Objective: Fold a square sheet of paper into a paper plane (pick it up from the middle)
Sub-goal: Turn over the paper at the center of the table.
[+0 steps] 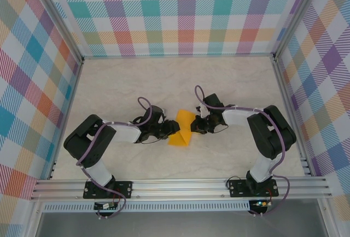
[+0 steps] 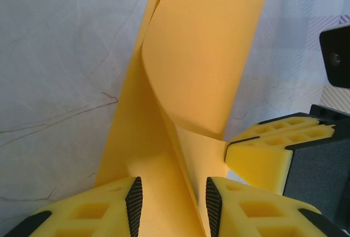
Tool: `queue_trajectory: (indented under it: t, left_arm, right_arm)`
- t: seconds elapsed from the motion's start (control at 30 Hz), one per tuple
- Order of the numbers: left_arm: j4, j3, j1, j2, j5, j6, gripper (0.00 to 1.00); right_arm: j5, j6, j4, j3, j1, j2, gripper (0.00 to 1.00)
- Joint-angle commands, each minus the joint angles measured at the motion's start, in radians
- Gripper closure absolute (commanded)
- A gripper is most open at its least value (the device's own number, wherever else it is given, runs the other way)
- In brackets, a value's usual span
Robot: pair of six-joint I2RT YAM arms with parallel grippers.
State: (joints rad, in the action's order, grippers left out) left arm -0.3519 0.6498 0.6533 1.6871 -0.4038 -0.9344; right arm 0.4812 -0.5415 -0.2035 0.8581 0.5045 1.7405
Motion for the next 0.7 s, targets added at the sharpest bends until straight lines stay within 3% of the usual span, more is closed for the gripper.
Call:
queue_trajectory:
  t: [0.0,0.2,0.37,0.5,0.67]
  left_arm:
    - [-0.03,0.031,0.015,0.023,-0.016,-0.01,0.64]
    - [-0.006,0.067,0.017,0.035,-0.017,0.004,0.7]
    - [0.006,0.086,0.017,0.055,-0.016,0.014,0.81]
    - [0.027,0.098,0.017,0.06,-0.006,0.039,0.89]
    - [0.132,0.137,0.017,0.019,0.041,0.13,0.93]
  right_arm:
    - [0.016,0.001,0.008,-0.014,-0.007,-0.011,0.92]
    - [0.017,0.003,0.009,-0.017,-0.007,-0.014,0.91]
    - [0.003,0.002,-0.001,-0.021,-0.007,-0.037,0.86]
    - [-0.055,0.003,-0.07,-0.008,-0.007,-0.1,0.71]
    - [-0.209,-0.007,-0.181,0.0,-0.009,-0.262,0.36]
